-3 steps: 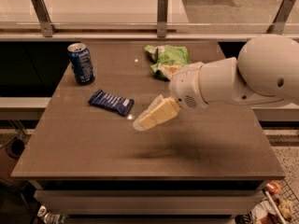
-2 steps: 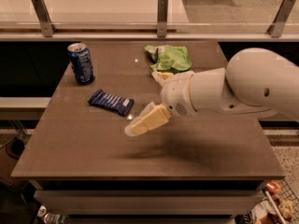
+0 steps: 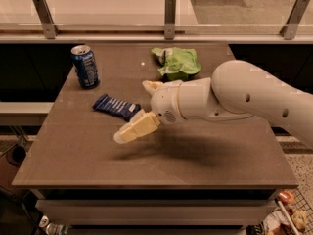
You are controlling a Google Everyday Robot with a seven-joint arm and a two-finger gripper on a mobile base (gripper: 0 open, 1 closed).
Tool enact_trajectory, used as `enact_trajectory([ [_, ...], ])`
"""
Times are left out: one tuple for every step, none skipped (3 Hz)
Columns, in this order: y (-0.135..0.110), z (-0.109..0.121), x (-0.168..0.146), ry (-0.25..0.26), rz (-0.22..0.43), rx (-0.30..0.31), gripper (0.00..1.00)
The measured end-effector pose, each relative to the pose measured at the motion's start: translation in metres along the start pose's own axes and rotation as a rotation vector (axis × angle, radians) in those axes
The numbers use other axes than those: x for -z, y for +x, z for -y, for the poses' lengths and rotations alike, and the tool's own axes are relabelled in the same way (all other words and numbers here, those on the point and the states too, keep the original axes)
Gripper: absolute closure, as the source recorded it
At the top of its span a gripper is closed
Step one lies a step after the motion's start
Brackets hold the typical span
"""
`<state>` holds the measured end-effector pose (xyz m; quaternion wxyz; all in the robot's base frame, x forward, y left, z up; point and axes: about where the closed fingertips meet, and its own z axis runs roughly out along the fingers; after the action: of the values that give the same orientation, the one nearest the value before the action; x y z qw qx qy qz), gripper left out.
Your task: Pick rxbar blueberry
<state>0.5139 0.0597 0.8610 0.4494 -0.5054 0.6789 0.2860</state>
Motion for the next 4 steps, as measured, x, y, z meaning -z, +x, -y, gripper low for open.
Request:
enact_trajectory([
  [-0.002,0.007,-0.021,-0.030,0.017,-0.014,0.00],
  [-0.002,0.015,-0.040,-0.055,0.030,-0.035,0.00],
  [0.003,0.023,-0.057,-0.070,0.027,-0.056,0.00],
  [0.011,0.028,-0.068,-0.061,0.024,-0.072,0.00],
])
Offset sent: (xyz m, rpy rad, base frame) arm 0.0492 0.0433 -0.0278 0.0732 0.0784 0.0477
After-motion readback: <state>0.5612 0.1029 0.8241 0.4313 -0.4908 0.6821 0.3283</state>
